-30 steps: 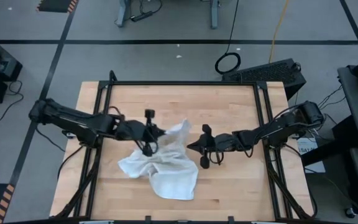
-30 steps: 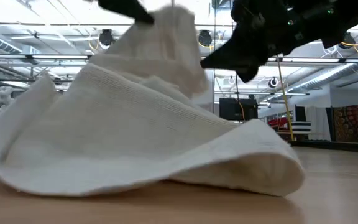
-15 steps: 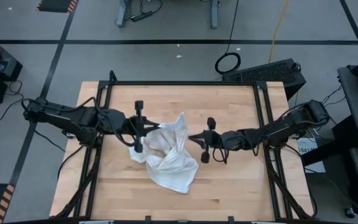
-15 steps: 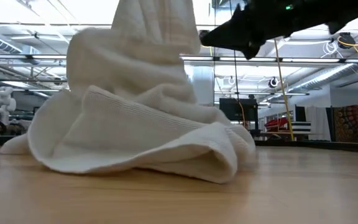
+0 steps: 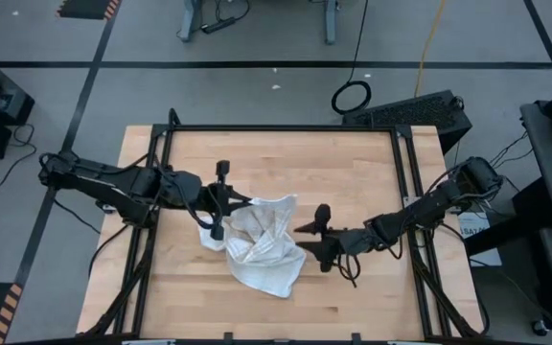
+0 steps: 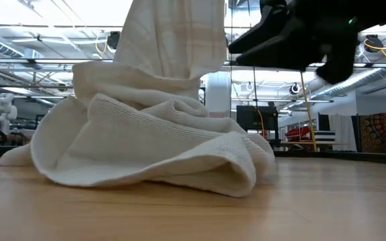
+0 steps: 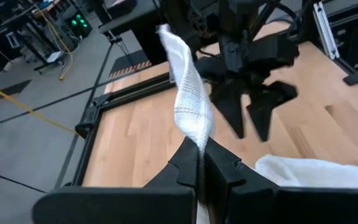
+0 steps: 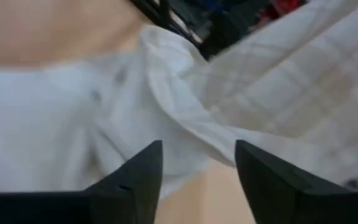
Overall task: Roll towel
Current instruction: Roll the white towel
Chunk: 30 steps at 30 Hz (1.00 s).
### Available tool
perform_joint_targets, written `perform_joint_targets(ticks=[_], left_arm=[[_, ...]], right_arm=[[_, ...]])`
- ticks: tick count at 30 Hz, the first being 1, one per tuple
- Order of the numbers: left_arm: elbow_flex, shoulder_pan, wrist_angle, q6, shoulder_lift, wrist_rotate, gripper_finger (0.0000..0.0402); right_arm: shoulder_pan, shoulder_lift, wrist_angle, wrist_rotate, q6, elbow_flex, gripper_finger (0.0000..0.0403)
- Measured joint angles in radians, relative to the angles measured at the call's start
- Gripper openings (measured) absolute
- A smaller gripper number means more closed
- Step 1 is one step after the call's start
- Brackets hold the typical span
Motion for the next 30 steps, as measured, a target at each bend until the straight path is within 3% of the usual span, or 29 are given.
perform_joint_targets(ticks=[5,10,19,24,30], left_arm=[[0.0,0.001,0.006,0.0,0.021,0.003,0.0009],[0.0,0.005,0.052,0.004,0.04,0.005,0.0009],[0.0,0.041,0.144,0.054,0.056,0.009,0.0009],[0.0,0.079,0.179,0.048,0.064,0.065,0.0009],[0.0,0.106,0.182,-0.011,0.075,0.049,0.0015]], right_arm=[[-0.016,0.023,0.058,0.02,-0.253,0.0,0.0229],[-0.056,0.023,0.054,0.021,-0.421,0.0,0.0222],[-0.134,0.023,0.035,-0.112,-0.461,0.0,0.0174],[-0.165,0.022,0.054,-0.114,-0.479,0.0,0.0128],[-0.174,0.022,0.064,-0.114,-0.297,0.0,0.0016]])
